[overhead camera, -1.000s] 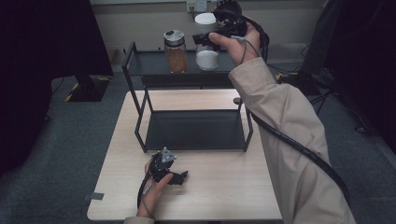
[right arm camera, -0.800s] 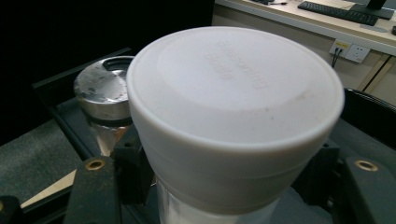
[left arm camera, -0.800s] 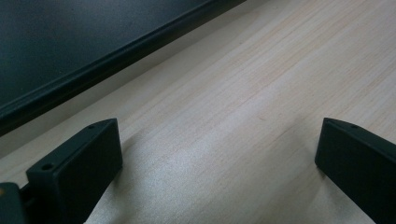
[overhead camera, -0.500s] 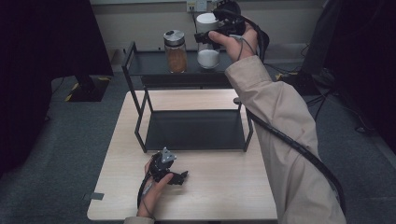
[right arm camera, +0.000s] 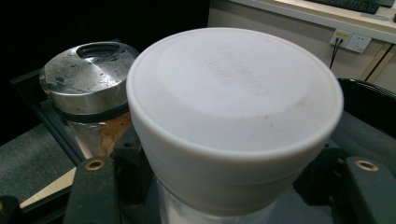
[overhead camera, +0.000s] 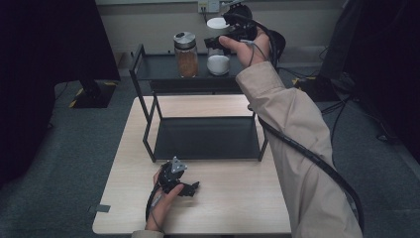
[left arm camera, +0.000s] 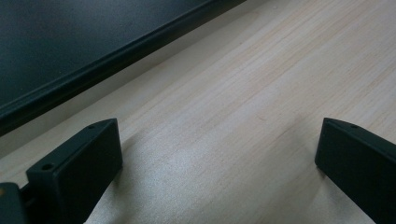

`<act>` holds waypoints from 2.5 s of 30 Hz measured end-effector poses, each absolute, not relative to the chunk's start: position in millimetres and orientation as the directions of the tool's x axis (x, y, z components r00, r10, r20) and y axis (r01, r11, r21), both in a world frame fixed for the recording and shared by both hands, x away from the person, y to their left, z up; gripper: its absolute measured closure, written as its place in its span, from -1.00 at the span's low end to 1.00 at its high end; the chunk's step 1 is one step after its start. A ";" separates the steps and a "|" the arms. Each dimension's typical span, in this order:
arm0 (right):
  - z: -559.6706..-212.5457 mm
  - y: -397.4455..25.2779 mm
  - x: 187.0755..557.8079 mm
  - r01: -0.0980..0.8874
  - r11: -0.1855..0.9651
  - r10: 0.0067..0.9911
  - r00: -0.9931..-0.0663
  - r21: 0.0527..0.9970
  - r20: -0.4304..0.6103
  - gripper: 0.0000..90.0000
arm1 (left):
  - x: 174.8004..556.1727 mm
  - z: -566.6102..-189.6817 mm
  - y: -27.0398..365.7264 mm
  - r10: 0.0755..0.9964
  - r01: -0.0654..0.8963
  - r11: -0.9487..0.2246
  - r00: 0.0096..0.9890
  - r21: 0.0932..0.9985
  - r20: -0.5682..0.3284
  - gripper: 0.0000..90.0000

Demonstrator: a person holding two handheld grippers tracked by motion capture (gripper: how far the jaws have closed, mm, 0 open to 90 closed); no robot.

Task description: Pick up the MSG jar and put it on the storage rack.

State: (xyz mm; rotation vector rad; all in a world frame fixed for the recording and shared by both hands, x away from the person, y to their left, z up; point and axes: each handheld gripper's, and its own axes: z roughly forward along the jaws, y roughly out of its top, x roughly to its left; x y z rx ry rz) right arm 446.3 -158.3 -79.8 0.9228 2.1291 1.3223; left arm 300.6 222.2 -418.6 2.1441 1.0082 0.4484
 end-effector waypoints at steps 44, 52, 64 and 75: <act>-88.4 -179.3 420.5 0.325 0.204 0.776 -0.629 0.923 0.051 -1.00 | 300.0 -418.6 221.7 0.775 0.527 -0.437 0.631 0.729 0.009 -1.00; -94.2 -188.7 410.1 0.326 0.204 0.768 -0.638 0.923 0.055 -1.00 | 300.0 -418.6 221.7 0.775 0.527 -0.437 0.632 0.729 0.009 -1.00; -105.2 -202.8 402.7 0.324 0.205 0.763 -0.644 0.923 0.057 -1.00 | 300.0 -418.7 221.7 0.775 0.527 -0.437 0.631 0.729 0.009 -1.00; -117.1 -209.1 398.3 0.324 0.217 0.752 -0.656 0.921 0.054 -0.99 | 299.8 -418.9 221.6 0.777 0.527 -0.435 0.630 0.730 0.007 -1.00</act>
